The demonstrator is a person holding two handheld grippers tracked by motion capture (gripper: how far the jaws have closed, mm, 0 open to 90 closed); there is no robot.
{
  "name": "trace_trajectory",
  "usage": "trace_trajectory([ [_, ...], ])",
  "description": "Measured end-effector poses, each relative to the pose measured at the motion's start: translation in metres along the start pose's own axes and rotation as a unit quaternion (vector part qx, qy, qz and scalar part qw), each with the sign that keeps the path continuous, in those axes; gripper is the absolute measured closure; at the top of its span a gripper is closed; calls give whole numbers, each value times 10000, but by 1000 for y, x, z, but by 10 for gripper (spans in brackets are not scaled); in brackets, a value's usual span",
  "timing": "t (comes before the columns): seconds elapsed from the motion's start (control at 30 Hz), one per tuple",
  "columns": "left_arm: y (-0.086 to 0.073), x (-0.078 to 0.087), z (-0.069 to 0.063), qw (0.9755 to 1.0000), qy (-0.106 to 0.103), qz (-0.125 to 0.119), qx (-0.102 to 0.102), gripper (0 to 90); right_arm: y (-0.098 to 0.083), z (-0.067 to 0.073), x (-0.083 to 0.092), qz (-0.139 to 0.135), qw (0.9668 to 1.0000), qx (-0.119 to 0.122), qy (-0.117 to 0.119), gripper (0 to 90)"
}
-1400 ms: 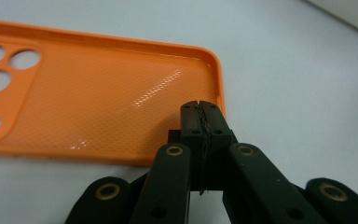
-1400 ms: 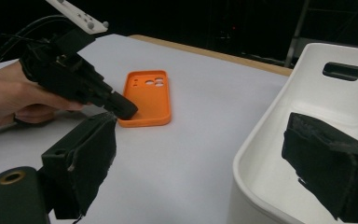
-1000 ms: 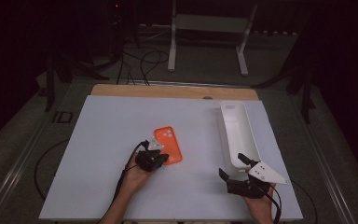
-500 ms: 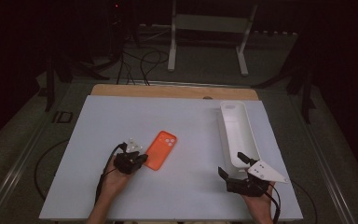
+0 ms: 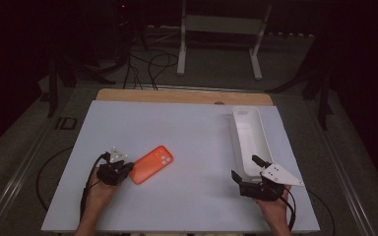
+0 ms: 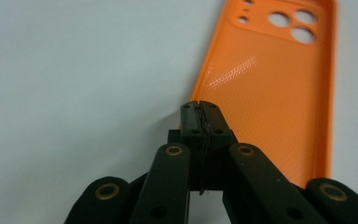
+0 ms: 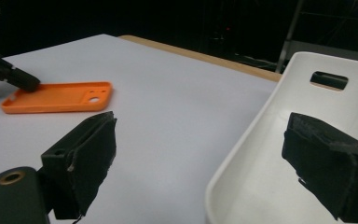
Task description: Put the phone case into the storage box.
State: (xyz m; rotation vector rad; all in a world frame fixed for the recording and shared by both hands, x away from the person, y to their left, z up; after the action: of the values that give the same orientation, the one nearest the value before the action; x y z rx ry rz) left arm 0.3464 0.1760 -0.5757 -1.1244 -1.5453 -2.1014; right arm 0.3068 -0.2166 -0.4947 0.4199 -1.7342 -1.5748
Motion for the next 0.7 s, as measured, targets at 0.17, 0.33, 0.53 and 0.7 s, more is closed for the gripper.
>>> trace_trajectory([
  [0.17, -1, 0, 1, 10000, 29, -31, 15, 896, -1, -4, -1, 50, 10000, 38, -30, 95],
  [0.33, 0, 1, -1, 9999, -56, -161, -28, 837, -2, -4, -1, 59, 10000, 34, -35, 95],
  [0.53, 11, 19, -2, 9962, -328, -798, 133, 645, -3, -5, 0, 39, 10000, 2, -35, 95],
  [0.7, 17, 39, 8, 9896, -416, -1320, 386, 496, -4, -5, 2, 50, 10000, -29, -32, 95],
])
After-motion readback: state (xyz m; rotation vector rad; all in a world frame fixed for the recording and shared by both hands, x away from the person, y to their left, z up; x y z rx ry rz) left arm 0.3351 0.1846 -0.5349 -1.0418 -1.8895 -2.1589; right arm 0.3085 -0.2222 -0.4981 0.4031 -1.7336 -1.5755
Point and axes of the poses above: each handheld gripper's, and its own axes: x roughly backward along the jaws, y roughly out of its top, z roughly to its left, the point moved 8 cm from there along -x, roughly forward along the jaws, and after that the axes turned 10 degrees about y, right-handed, at the moved point
